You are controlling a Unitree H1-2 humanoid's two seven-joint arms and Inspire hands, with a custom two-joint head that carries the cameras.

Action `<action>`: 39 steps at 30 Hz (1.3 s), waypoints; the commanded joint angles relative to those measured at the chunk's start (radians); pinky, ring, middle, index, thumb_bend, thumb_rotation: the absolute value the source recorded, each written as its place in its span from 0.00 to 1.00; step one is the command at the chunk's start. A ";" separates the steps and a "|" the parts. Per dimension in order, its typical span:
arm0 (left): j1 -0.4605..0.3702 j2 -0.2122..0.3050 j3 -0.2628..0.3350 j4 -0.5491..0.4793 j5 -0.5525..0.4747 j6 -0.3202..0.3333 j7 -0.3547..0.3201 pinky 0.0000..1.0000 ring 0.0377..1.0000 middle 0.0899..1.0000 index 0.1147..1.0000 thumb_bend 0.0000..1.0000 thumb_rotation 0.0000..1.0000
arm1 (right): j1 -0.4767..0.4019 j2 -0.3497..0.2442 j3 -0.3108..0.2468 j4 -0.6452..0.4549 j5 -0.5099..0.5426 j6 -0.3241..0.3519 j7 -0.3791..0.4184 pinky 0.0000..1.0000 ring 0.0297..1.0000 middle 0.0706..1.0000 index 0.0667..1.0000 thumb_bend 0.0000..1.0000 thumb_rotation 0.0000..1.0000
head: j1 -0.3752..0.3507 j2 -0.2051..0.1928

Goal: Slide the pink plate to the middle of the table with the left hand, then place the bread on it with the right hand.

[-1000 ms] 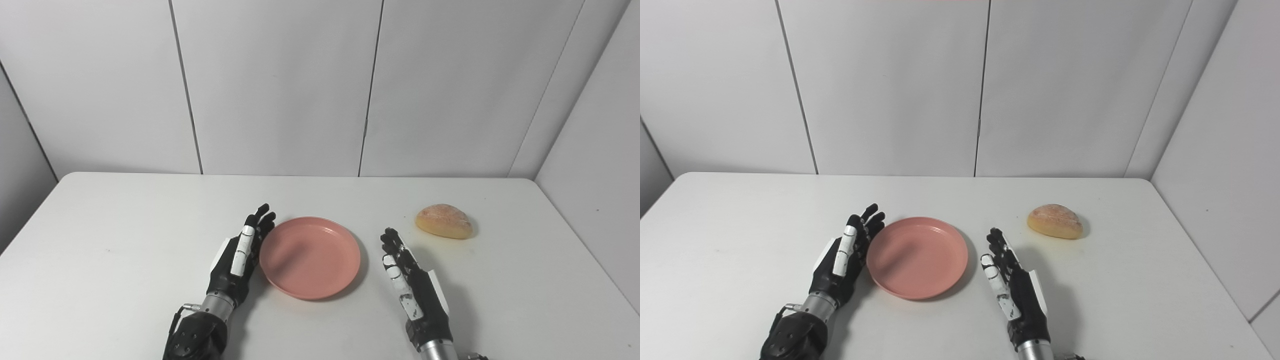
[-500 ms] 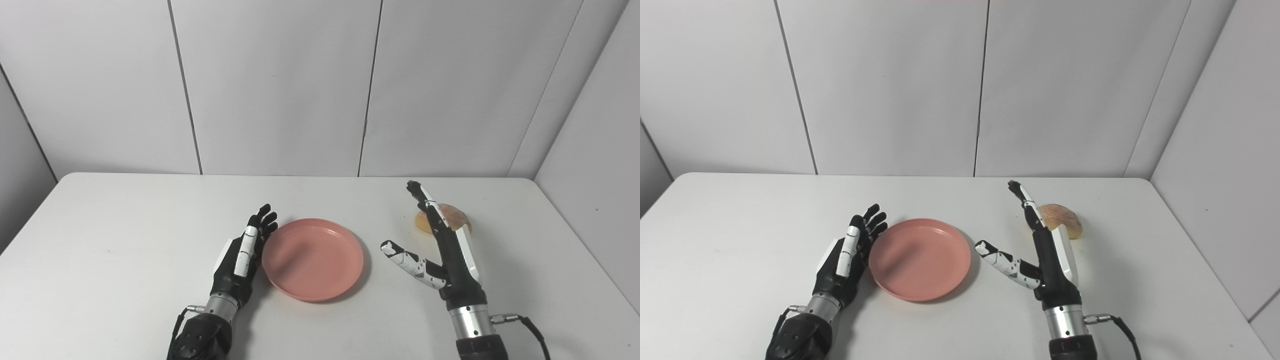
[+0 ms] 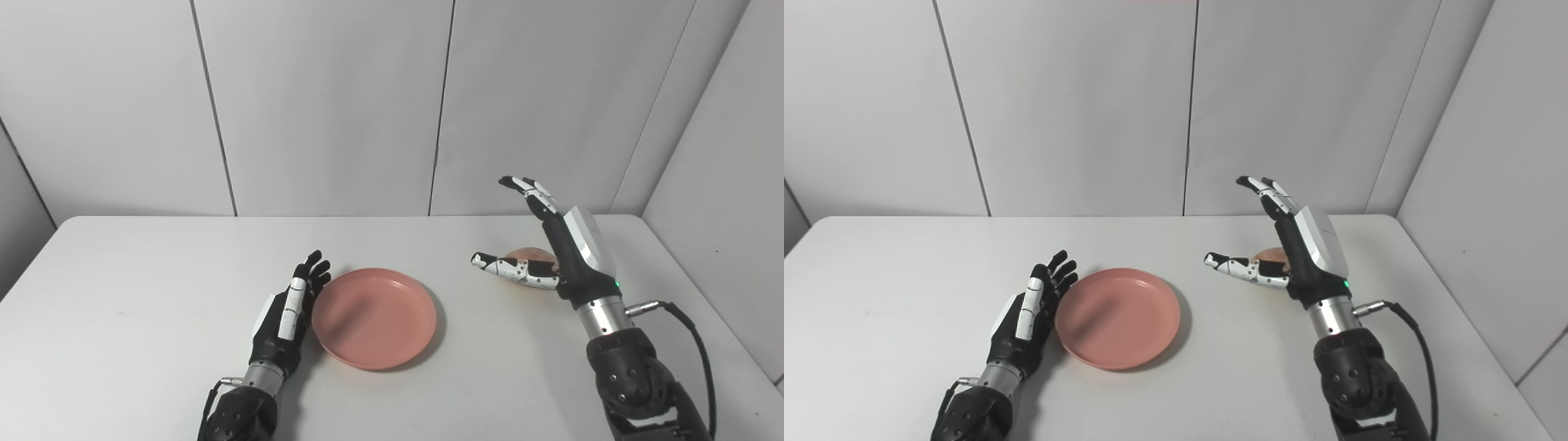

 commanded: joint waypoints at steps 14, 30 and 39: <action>0.006 -0.003 -0.002 0.031 0.010 -0.034 -0.002 0.99 0.97 0.95 0.94 0.77 1.00 | -0.172 -0.161 0.046 0.355 -0.020 -0.006 0.002 0.83 0.88 0.87 0.86 0.80 0.35 | 0.000 -0.003; 0.017 -0.011 -0.001 0.006 0.006 -0.016 0.004 0.99 0.96 0.95 0.94 0.77 1.00 | -0.278 -0.182 0.144 0.557 -0.016 -0.029 0.002 0.72 0.84 0.87 0.86 0.82 0.25 | 0.004 0.006; 0.023 -0.011 -0.005 -0.015 0.010 0.004 0.009 1.00 0.98 0.95 0.94 0.77 1.00 | -0.296 -0.167 0.180 0.621 -0.005 -0.025 0.005 0.63 0.75 0.82 0.81 0.80 0.11 | 0.004 0.010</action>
